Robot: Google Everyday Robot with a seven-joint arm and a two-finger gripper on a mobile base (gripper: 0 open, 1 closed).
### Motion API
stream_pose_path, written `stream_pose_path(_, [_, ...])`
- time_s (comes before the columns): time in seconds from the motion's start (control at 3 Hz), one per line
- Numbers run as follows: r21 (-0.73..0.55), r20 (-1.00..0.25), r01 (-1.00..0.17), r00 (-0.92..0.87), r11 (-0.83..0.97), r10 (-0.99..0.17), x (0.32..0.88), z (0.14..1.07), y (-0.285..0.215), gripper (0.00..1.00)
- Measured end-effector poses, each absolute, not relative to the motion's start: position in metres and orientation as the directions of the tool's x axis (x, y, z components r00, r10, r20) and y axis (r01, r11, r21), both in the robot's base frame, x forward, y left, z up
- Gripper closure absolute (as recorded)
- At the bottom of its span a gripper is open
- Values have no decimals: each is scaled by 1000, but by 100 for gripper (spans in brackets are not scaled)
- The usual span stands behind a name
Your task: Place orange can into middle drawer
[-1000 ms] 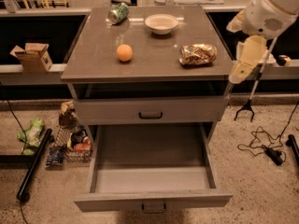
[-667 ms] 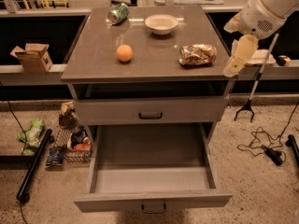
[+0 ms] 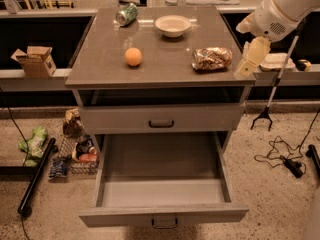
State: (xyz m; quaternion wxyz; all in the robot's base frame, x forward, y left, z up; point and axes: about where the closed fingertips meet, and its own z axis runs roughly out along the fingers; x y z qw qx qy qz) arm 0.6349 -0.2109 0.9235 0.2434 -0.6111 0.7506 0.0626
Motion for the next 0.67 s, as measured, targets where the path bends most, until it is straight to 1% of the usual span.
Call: stream_pose_path(0.67, [-282, -498, -910, -134, 306, -857, 691, 906, -192, 0])
